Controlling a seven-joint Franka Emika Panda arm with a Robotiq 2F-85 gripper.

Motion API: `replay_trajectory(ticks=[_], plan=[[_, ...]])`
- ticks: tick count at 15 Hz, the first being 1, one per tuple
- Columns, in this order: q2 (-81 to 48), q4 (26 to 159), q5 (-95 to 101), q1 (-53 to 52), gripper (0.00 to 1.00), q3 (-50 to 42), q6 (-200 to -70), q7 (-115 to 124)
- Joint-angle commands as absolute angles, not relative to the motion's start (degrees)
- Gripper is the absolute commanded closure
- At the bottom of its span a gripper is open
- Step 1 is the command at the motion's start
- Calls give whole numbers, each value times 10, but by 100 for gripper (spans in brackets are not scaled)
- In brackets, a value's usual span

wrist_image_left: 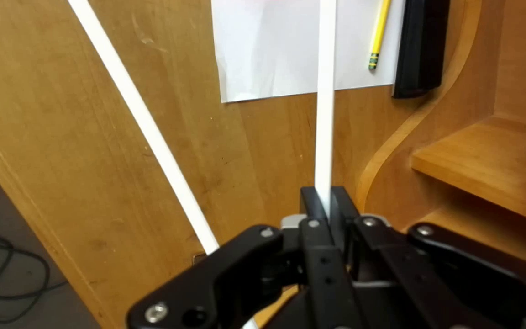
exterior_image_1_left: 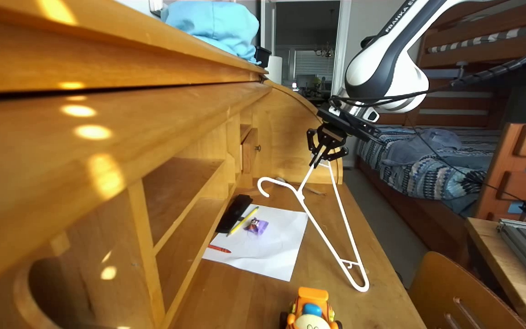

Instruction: Pick up and hang the clothing hanger on the desk

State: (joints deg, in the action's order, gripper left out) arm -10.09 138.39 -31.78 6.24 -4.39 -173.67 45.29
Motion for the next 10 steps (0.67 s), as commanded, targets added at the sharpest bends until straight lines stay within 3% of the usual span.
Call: replay_trajectory(ticks=[1,10], plan=[[-64,1416,-357,77,98,-31,-1754,438],[-31,1450,-365,83,98,-39,-1775,445]])
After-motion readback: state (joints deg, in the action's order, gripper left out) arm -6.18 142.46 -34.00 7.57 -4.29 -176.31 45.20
